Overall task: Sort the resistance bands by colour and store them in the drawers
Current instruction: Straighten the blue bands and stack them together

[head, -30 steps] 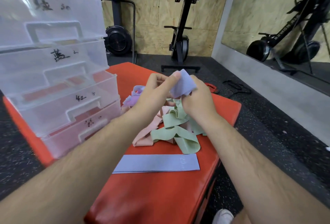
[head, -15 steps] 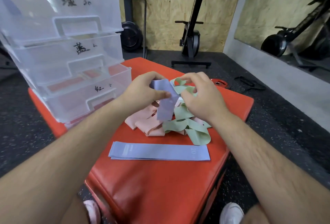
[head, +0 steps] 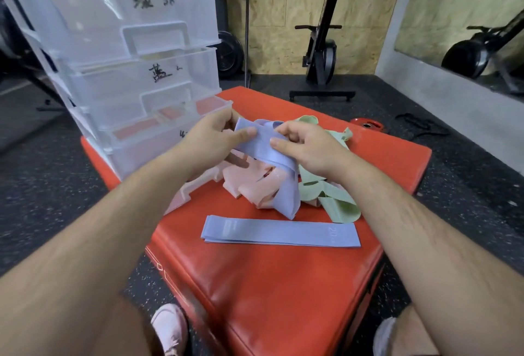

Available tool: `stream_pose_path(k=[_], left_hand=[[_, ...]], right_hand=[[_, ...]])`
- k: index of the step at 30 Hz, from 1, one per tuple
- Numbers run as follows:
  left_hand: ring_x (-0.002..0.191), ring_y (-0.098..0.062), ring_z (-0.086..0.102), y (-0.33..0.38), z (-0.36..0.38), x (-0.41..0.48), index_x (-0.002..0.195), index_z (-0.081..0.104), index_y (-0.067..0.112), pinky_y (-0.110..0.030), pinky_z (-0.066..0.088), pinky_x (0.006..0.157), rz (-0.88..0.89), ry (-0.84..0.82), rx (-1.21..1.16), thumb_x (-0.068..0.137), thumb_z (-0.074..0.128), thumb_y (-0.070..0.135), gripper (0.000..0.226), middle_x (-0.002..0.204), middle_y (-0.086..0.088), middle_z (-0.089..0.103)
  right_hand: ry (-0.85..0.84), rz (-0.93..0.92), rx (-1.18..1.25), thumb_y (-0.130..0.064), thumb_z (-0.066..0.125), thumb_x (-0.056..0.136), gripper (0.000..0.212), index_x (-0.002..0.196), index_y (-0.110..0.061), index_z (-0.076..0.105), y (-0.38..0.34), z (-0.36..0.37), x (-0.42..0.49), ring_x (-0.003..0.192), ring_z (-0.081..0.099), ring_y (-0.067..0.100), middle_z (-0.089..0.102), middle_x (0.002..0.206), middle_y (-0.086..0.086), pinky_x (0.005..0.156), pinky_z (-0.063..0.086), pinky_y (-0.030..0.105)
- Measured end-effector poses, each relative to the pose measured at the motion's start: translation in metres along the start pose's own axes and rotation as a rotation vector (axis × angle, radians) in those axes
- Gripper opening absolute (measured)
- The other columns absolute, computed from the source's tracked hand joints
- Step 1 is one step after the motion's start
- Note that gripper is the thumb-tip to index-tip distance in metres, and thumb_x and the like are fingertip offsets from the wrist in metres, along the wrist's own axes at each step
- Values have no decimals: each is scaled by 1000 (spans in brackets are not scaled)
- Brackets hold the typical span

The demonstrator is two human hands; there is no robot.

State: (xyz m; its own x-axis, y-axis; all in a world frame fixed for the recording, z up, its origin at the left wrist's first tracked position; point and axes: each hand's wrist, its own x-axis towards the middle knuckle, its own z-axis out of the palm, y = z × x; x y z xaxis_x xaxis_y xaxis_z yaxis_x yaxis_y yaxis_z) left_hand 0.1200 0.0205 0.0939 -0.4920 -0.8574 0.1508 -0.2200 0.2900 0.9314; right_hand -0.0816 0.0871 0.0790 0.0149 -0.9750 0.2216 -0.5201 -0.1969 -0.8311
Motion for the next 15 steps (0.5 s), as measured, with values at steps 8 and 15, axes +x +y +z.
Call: stream_pose_path(k=[8, 15], left_hand=[[73, -17, 57, -15, -26, -11, 84, 73, 18, -34, 49, 66, 31, 143, 50, 93, 68, 24, 12, 81, -3, 67], [77, -21, 61, -53, -41, -23, 83, 72, 13, -37, 53, 70, -130, 181, 10, 89, 73, 16, 6, 84, -9, 69]], right_hand=[[-245, 108, -75, -22, 78, 87, 11, 92, -18, 69, -3, -13, -13, 70, 57, 9, 66, 79, 2, 62, 45, 19], [-355, 304, -342, -36, 86, 77, 29, 86, -15, 69, 20, -44, -37, 71, 54, 11, 61, 75, -5, 68, 40, 30]])
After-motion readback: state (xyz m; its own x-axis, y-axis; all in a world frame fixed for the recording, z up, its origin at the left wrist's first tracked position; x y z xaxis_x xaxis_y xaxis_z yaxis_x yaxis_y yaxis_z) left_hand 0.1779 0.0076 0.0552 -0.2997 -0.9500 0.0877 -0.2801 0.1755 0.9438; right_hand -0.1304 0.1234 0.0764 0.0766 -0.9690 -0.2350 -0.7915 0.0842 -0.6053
